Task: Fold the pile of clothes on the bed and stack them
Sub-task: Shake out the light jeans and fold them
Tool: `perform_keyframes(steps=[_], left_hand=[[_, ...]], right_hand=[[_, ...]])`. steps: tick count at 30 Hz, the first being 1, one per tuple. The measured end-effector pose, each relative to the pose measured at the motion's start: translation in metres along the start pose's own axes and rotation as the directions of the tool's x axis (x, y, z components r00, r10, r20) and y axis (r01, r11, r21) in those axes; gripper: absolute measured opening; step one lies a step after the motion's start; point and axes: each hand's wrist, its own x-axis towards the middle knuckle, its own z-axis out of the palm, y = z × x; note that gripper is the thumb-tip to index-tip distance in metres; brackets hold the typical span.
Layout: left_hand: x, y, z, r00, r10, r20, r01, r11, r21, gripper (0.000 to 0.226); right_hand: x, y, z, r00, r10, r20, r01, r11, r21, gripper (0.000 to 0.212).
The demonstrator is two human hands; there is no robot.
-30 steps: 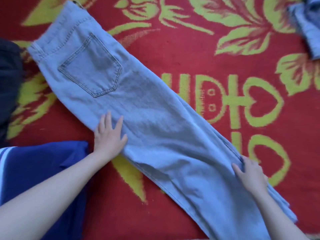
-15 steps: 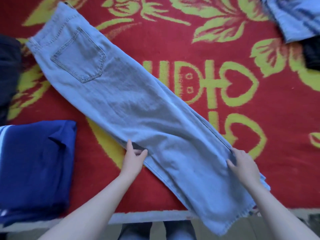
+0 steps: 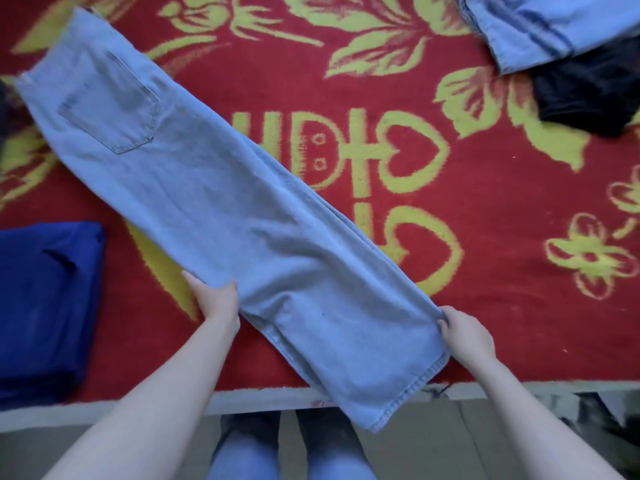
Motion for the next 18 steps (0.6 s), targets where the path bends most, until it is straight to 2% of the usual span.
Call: perform_keyframes(steps=[3, 4, 6, 9, 11, 13, 15, 18], left_hand=[[-0.004, -0.024, -0.013, 0.999, -0.043, -0.016, 0.045, 0.99, 0.132, 0.083], [-0.004, -0.032, -0.016, 0.995, -0.102, 0.014, 0.099, 0.982, 0.163, 0.083], [-0.011, -0.043, -0.017, 0.967, -0.22, 0.126, 0.191, 0.96, 0.205, 0.082], [-0.036, -0.055, -0.016, 0.956, -0.236, 0.175, 0.179, 0.94, 0.29, 0.079], [-0.054, -0.062, -0.013, 0.954, -0.273, 0.119, 0.223, 0.92, 0.322, 0.088], [-0.075, -0.067, -0.01, 0.947, -0.311, 0.087, 0.273, 0.915, 0.297, 0.087], [-0.097, -0.07, -0.003, 0.933, -0.345, 0.102, 0.313, 0.918, 0.243, 0.073], [-0.129, -0.075, 0.003, 0.875, -0.453, 0.171, 0.432, 0.89, 0.145, 0.052]], right_hand=[[-0.001, 0.02, -0.004, 0.997, 0.061, -0.051, -0.05, 0.98, 0.195, 0.02], [-0.001, 0.025, -0.003, 0.997, 0.075, -0.032, -0.068, 0.979, 0.191, 0.023], [-0.002, 0.03, 0.004, 0.994, 0.097, 0.054, -0.102, 0.99, 0.095, 0.044], [-0.003, 0.028, 0.013, 0.989, 0.113, 0.099, -0.124, 0.985, 0.117, 0.056], [-0.003, 0.027, 0.017, 0.994, 0.07, 0.082, -0.087, 0.97, 0.228, 0.05], [-0.005, 0.027, 0.017, 0.995, 0.046, 0.084, -0.075, 0.923, 0.377, 0.045], [-0.006, 0.029, 0.015, 0.994, 0.063, 0.089, -0.098, 0.876, 0.472, 0.042], [-0.01, 0.033, 0.011, 0.995, 0.069, 0.072, -0.099, 0.777, 0.622, 0.019]])
